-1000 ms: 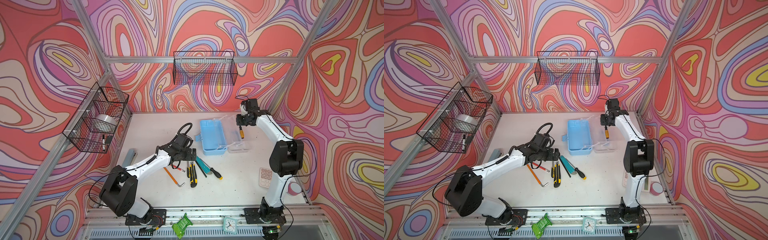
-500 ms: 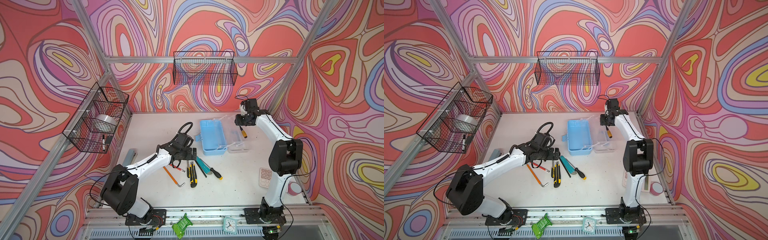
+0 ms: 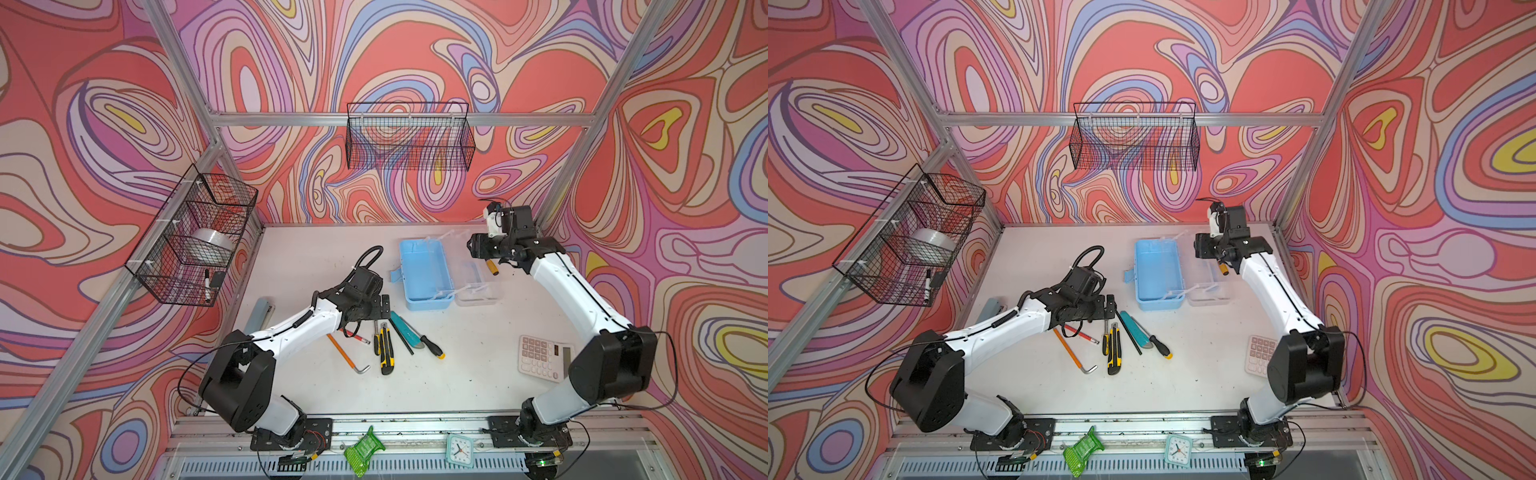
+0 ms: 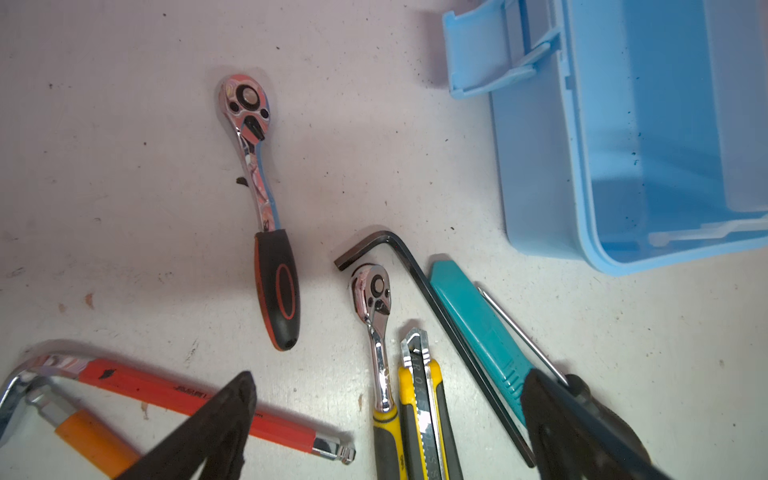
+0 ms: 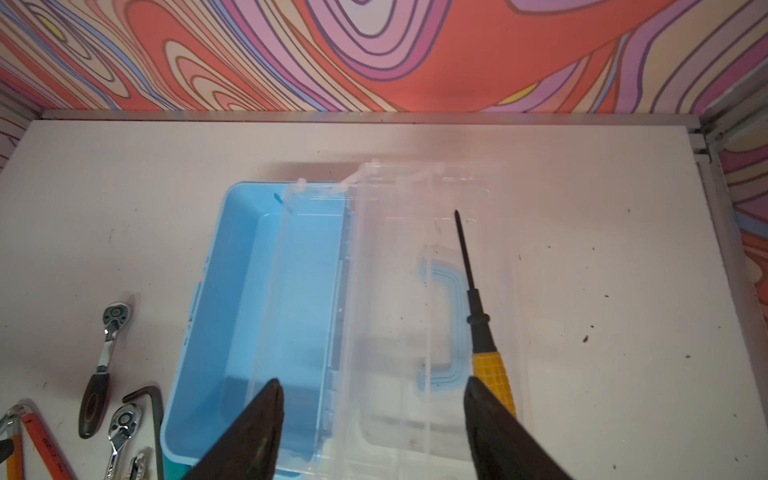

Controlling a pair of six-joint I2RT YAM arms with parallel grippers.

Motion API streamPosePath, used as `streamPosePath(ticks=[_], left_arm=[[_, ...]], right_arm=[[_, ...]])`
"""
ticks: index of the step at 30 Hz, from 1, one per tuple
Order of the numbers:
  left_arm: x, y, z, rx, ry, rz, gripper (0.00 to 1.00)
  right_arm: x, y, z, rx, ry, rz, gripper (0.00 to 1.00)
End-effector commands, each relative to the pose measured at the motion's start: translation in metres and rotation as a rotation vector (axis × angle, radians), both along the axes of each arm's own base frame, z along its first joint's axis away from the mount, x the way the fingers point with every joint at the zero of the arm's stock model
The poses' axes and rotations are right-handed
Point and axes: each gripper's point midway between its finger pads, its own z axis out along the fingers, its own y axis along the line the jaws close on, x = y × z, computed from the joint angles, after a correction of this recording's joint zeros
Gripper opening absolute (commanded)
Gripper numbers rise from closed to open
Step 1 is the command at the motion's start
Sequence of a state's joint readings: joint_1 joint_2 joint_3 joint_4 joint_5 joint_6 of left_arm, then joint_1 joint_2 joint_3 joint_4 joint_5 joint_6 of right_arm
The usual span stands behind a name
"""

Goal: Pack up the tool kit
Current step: 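Open the right gripper to drop the screwdriver into the clear lid, then move the right gripper down to the black-handled screwdriver beside the teal knife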

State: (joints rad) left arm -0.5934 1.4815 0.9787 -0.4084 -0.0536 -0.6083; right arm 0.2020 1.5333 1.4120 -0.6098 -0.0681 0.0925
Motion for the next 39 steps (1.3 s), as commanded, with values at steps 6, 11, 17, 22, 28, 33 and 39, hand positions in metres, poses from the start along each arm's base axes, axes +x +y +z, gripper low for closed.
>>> streamPosePath(ticks=[6, 11, 17, 22, 28, 33, 39], left_arm=[[-0.007, 0.031, 0.002, 0.023, -0.011, 0.127, 1.00], [-0.011, 0.038, 0.005, 0.029, -0.017, 0.148, 1.00], [-0.016, 0.042, 0.006, 0.013, -0.013, 0.178, 1.00], [-0.024, 0.046, 0.003, -0.019, -0.001, 0.214, 1.00], [-0.035, 0.055, 0.003, -0.032, -0.002, 0.257, 1.00], [-0.041, 0.059, 0.003, -0.031, 0.005, 0.262, 1.00], [-0.046, 0.061, 0.001, -0.036, 0.018, 0.266, 1.00]], right_arm=[[-0.089, 0.068, -0.049, -0.010, 0.088, 0.135, 0.63], [-0.142, 0.100, -0.070, 0.009, 0.119, 0.216, 0.59], [-0.181, 0.121, -0.106, 0.014, 0.190, 0.261, 0.56], [-0.200, 0.136, -0.136, -0.052, 0.232, 0.297, 0.56], [-0.199, 0.141, -0.166, -0.094, 0.262, 0.291, 0.53], [-0.196, 0.140, -0.192, -0.167, 0.299, 0.289, 0.47], [-0.195, 0.143, -0.212, -0.231, 0.343, 0.329, 0.40]])
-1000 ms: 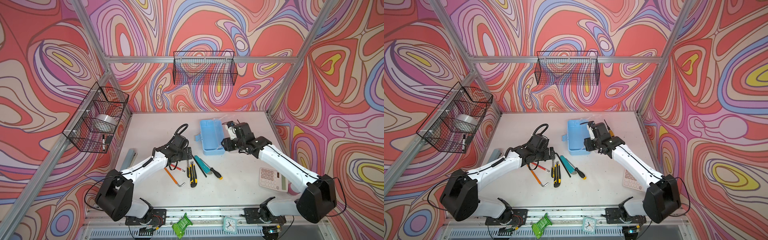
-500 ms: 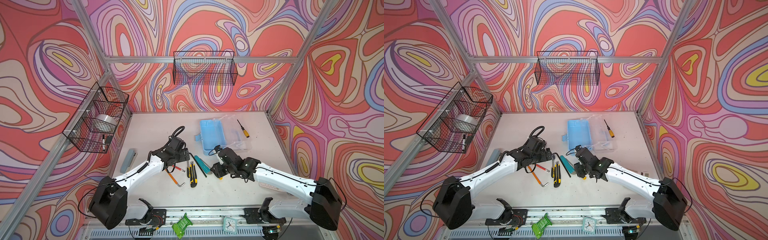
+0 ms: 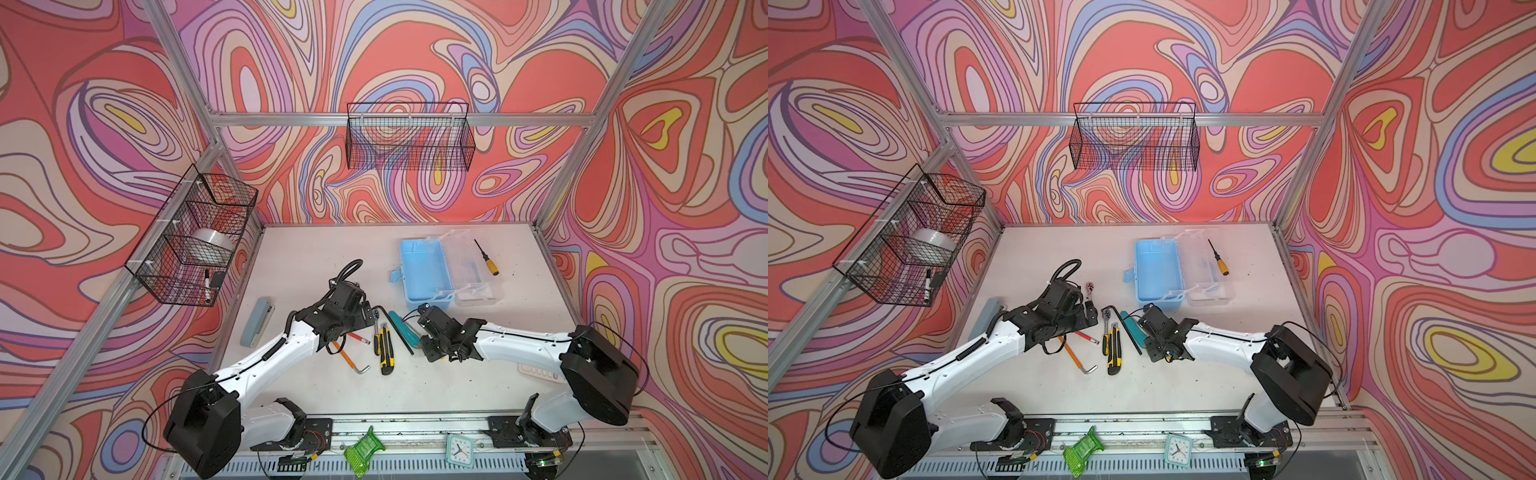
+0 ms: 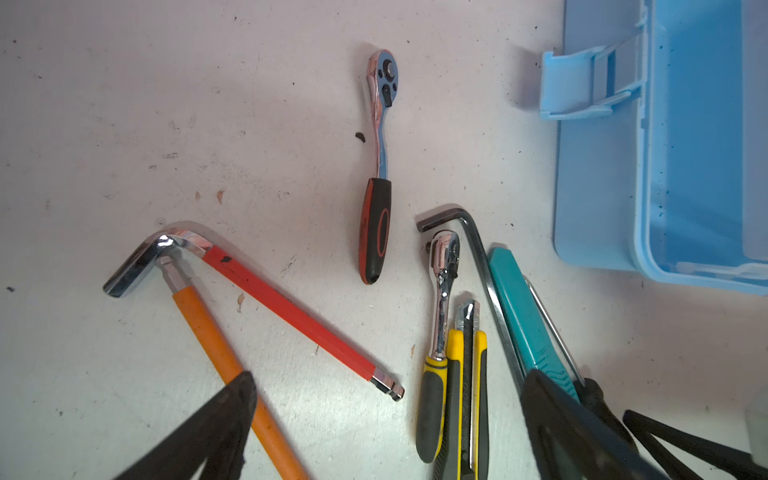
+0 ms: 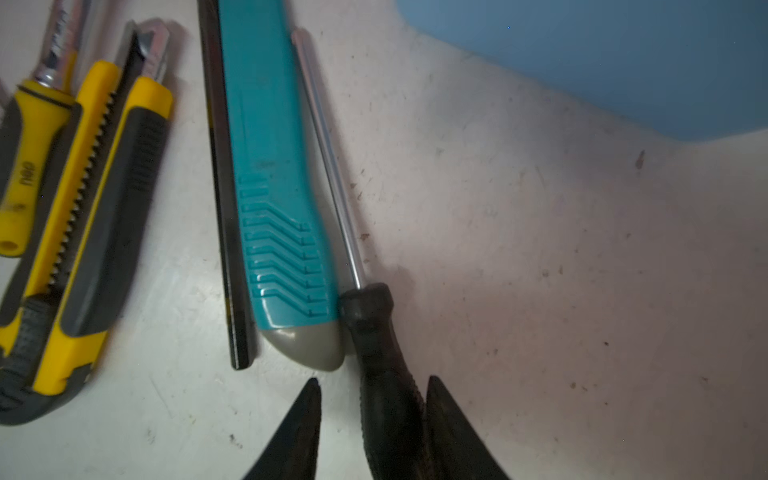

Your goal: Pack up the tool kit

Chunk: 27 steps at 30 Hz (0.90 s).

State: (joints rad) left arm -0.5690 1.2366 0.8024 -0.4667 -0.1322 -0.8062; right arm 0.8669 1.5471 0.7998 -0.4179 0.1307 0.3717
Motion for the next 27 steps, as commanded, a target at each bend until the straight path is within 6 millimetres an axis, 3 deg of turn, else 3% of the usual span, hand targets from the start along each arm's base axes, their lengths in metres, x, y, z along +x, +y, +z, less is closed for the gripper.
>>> streamPosePath(ticks=[1, 7, 15, 20, 27], left_arm=[[-0.009, 0.011, -0.005, 0.015, 0.028, 0.034, 1.00], [-0.011, 0.012, -0.003, 0.011, 0.019, 0.038, 1.00], [-0.010, 0.013, 0.000, 0.012, 0.014, 0.037, 1.00], [-0.010, 0.014, 0.002, 0.018, 0.004, 0.037, 1.00], [-0.009, 0.010, -0.001, 0.008, 0.008, 0.025, 1.00]], right_arm=[[0.006, 0.003, -0.002, -0.029, -0.015, 0.022, 0.39], [0.009, 0.000, -0.008, -0.064, -0.011, 0.001, 0.28], [0.008, -0.003, -0.022, -0.115, 0.032, -0.011, 0.22], [0.006, -0.005, -0.012, -0.084, 0.007, -0.022, 0.11], [0.009, -0.006, 0.016, -0.014, -0.072, -0.032, 0.06]])
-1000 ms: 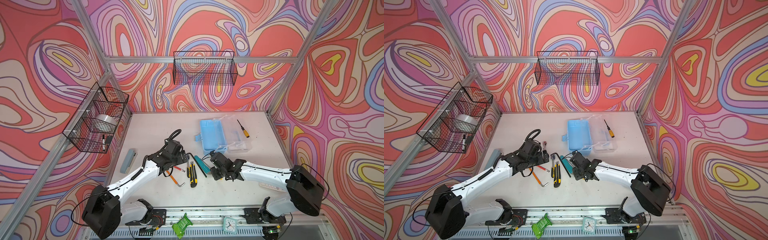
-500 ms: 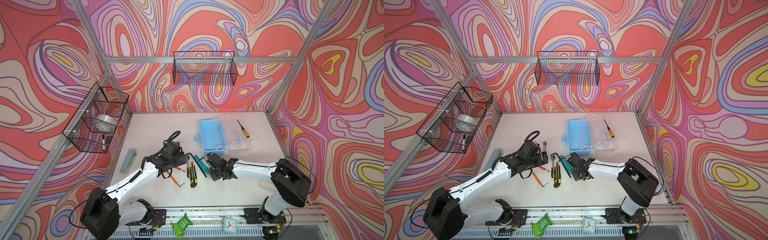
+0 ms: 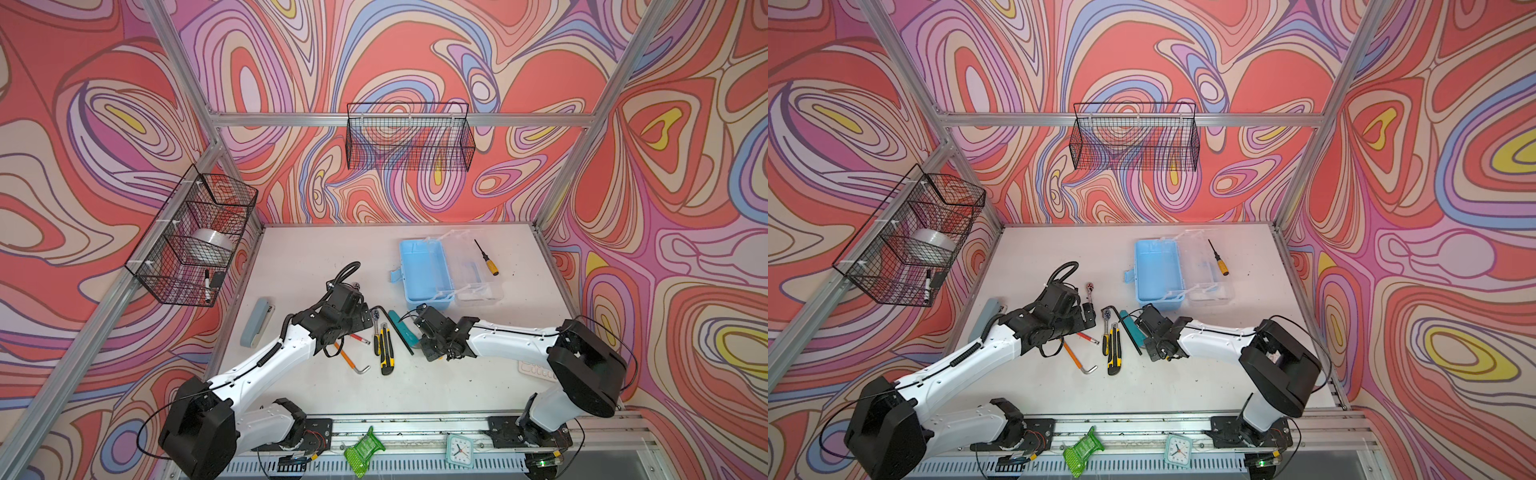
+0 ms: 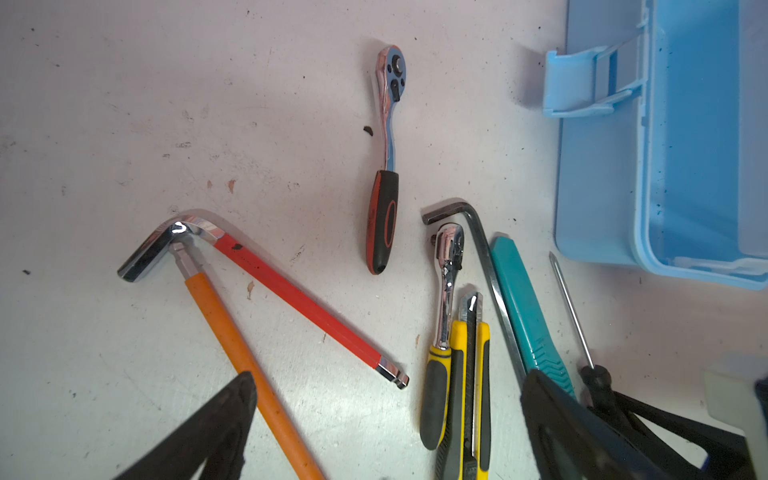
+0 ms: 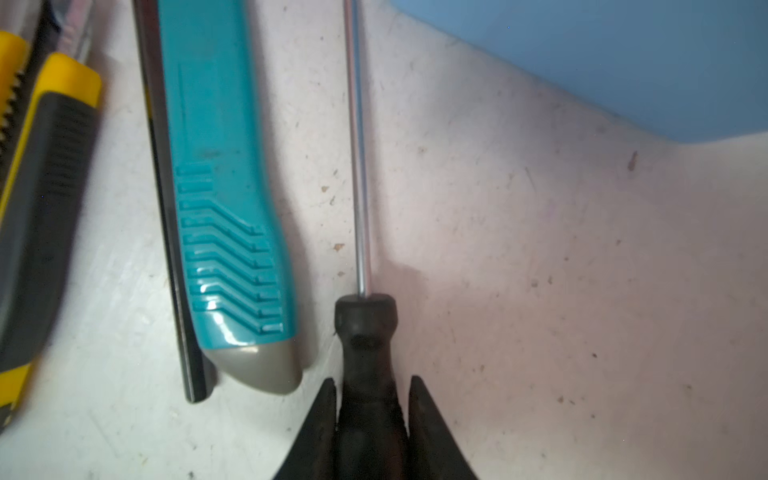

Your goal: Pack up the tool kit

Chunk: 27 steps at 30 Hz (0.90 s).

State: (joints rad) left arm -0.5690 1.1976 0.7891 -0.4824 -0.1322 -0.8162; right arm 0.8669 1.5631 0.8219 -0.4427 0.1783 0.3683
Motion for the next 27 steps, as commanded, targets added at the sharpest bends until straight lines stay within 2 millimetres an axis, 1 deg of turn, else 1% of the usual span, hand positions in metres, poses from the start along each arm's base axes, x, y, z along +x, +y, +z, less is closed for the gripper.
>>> streamPosePath(ticks=[1, 7, 13, 17, 19, 22, 24, 27], left_arm=[[-0.003, 0.006, -0.005, 0.019, 0.016, 0.014, 1.00], [-0.002, 0.007, -0.003, 0.027, 0.002, 0.012, 1.00], [-0.001, 0.007, -0.003, 0.031, -0.002, 0.007, 1.00], [-0.001, 0.005, -0.005, 0.028, 0.001, 0.000, 1.00], [0.000, 0.005, -0.006, 0.028, 0.003, -0.001, 1.00], [0.000, 0.005, -0.006, 0.030, 0.001, -0.005, 1.00], [0.000, 0.005, -0.005, 0.030, -0.001, -0.004, 1.00], [0.000, 0.006, -0.004, 0.030, -0.003, -0.001, 1.00]], right_arm=[[0.004, 0.000, 0.021, 0.050, -0.065, -0.017, 0.05], [0.007, 0.003, 0.059, 0.166, -0.171, -0.012, 0.04], [0.012, -0.006, 0.096, 0.217, -0.266, -0.027, 0.04], [0.022, -0.022, 0.120, 0.265, -0.311, -0.070, 0.04], [0.029, -0.033, 0.132, 0.294, -0.329, -0.095, 0.04], [0.039, -0.052, 0.144, 0.328, -0.345, -0.133, 0.04], [0.042, -0.060, 0.148, 0.330, -0.349, -0.141, 0.04], [0.040, -0.060, 0.146, 0.305, -0.327, -0.118, 0.04]])
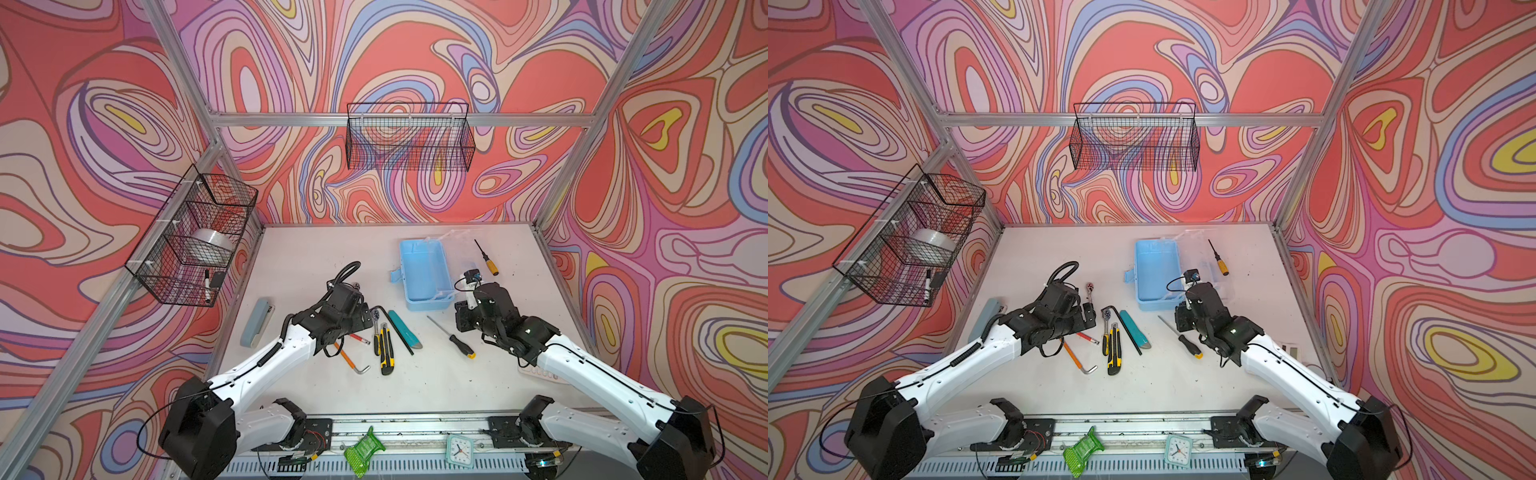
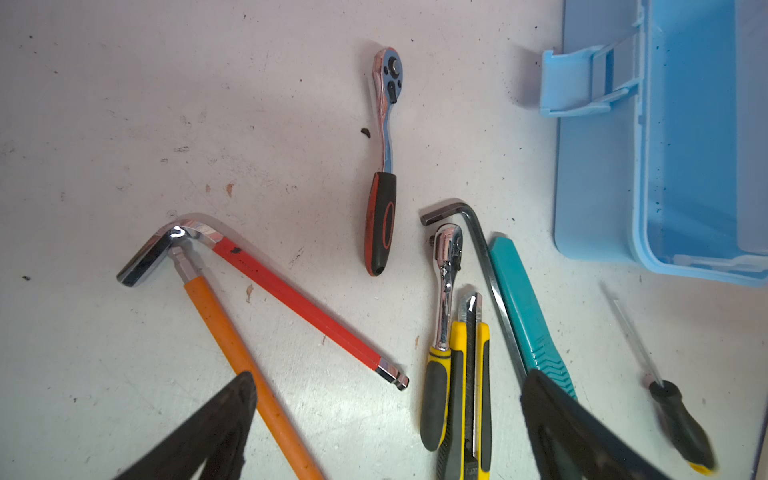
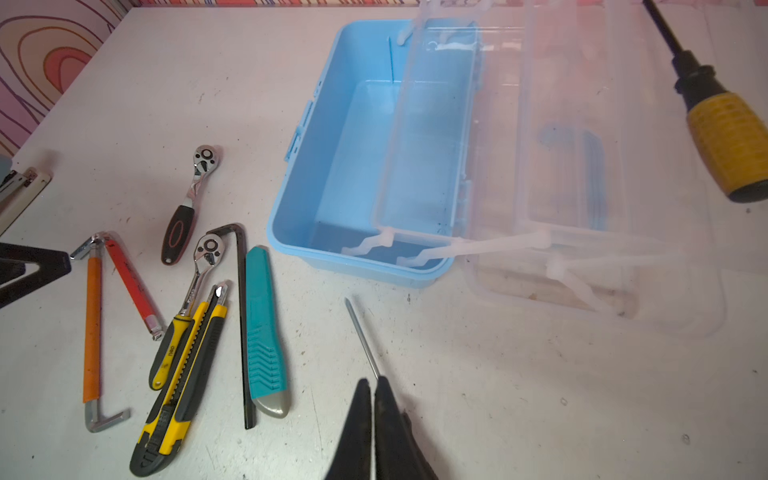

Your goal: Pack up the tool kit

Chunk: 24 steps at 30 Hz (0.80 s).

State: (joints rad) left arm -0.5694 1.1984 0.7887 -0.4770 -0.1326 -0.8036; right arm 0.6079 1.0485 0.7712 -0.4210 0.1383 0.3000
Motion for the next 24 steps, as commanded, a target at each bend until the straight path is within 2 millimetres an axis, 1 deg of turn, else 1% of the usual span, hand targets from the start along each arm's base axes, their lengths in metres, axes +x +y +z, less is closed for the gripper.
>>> streamPosePath(ticks=[1, 2, 4, 5, 8, 10, 13, 14, 16, 18, 21, 24], left_arm=[[-0.001, 0.006, -0.006, 0.026, 0.004, 0.009, 1.00], [-0.001, 0.006, -0.006, 0.022, 0.005, 0.010, 1.00], [-0.001, 0.006, -0.006, 0.022, 0.005, 0.009, 1.00], [-0.002, 0.005, -0.007, 0.020, 0.007, 0.008, 1.00], [-0.002, 0.005, -0.006, 0.016, 0.004, 0.006, 1.00], [-0.002, 0.005, -0.006, 0.019, 0.005, 0.004, 1.00], [-0.002, 0.006, -0.006, 0.022, 0.003, 0.004, 1.00], [-0.002, 0.006, -0.006, 0.022, 0.003, 0.004, 1.00], [-0.003, 0.006, -0.007, 0.021, 0.005, 0.004, 1.00], [-0.003, 0.006, -0.007, 0.018, 0.006, 0.005, 1.00], [-0.003, 0.005, -0.008, 0.018, 0.008, 0.003, 1.00], [-0.003, 0.005, -0.008, 0.016, 0.008, 0.001, 1.00]], right_arm=[[-0.007, 0.005, -0.001, -0.021, 0.036, 0.067, 0.04], [-0.009, 0.006, -0.007, -0.025, 0.060, 0.074, 0.04], [-0.012, 0.001, -0.025, -0.059, 0.127, 0.049, 0.05], [-0.015, 0.000, -0.036, -0.072, 0.168, 0.048, 0.09], [-0.022, 0.000, -0.057, -0.091, 0.247, 0.044, 0.14], [-0.025, -0.004, -0.065, -0.111, 0.278, 0.032, 0.20], [-0.029, -0.008, -0.076, -0.123, 0.317, 0.010, 0.22], [-0.033, -0.007, -0.080, -0.118, 0.342, 0.014, 0.25], [-0.038, -0.007, -0.089, -0.119, 0.389, 0.004, 0.27], [-0.044, -0.011, -0.099, -0.132, 0.428, -0.020, 0.29], [-0.047, -0.018, -0.105, -0.154, 0.456, -0.057, 0.33], [-0.050, -0.022, -0.114, -0.172, 0.497, -0.092, 0.39]])
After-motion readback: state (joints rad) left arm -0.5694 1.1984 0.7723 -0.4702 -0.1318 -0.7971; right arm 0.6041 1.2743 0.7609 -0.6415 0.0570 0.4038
